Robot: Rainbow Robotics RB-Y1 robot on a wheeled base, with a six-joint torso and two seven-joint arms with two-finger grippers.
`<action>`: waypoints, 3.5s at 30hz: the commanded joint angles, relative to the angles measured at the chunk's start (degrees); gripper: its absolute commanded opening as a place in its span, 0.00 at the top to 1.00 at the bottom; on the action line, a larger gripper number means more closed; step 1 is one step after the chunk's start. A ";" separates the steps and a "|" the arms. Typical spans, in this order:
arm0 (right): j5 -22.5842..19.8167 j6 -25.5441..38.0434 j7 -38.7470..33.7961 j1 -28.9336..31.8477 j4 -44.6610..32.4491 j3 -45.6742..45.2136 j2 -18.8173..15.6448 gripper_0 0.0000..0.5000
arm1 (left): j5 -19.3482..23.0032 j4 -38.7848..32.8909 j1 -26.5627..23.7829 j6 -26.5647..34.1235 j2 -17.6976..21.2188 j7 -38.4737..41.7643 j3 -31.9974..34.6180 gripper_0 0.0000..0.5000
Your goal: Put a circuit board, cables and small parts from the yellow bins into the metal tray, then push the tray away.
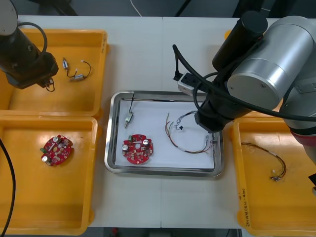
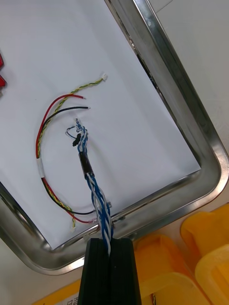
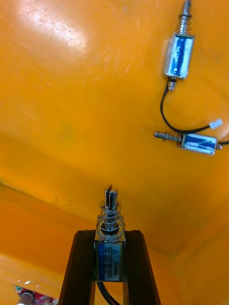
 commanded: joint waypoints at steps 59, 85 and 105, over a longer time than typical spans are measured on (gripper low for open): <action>18.00 -20.52 20.73 5.65 15.30 8.61 2.48 0.72 | 4.00 -31.10 4.00 5.47 -3.11 -16.20 -4.56 1.00; 17.56 -6.98 22.75 5.47 4.31 5.45 2.74 0.00 | 4.88 -32.51 4.00 5.47 -3.11 -17.26 -5.79 1.00; 16.15 0.19 21.70 9.52 -11.59 -10.72 2.57 0.00 | 3.74 -33.74 4.00 4.54 -6.80 -14.18 -13.79 1.00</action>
